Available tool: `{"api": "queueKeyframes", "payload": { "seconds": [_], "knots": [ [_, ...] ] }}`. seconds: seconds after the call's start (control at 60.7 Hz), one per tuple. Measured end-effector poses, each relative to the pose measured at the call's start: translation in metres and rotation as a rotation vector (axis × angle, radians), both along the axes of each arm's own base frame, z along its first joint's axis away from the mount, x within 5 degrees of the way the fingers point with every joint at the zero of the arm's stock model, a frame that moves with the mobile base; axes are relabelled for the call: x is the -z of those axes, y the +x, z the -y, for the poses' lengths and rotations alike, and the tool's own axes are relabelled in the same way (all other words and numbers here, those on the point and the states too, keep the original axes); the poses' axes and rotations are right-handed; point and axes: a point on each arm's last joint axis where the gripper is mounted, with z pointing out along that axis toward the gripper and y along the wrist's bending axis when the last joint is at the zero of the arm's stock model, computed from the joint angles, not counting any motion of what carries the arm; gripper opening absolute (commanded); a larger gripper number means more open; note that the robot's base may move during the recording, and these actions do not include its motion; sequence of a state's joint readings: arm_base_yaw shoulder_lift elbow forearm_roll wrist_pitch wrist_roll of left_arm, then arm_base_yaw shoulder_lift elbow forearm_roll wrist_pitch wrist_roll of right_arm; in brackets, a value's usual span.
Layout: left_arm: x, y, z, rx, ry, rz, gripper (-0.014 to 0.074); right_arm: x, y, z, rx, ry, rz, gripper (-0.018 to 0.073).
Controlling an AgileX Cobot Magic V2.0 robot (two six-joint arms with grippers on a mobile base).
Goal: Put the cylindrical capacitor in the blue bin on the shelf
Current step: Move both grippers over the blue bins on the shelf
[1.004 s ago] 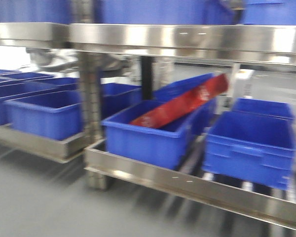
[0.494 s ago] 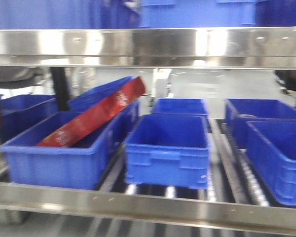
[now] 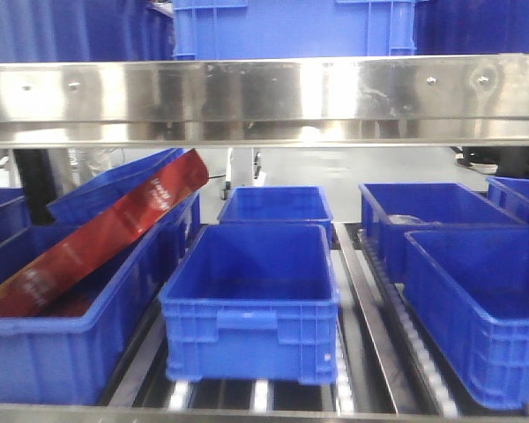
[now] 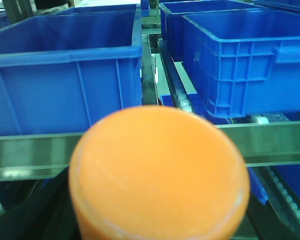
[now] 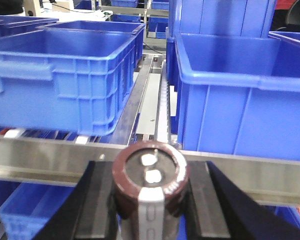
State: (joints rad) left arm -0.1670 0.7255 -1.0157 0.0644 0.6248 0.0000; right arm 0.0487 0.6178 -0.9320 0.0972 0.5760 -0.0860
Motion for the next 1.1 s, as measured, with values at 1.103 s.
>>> {"api": "queueKeyframes", "payload": {
  "seconds": [1.103],
  "knots": [
    [0.0000,0.0000,0.0000,0.000,0.000,0.000,-0.0111,0.0000,0.0000,0.0000,0.000,0.000,0.000,-0.0162]
  ]
}}
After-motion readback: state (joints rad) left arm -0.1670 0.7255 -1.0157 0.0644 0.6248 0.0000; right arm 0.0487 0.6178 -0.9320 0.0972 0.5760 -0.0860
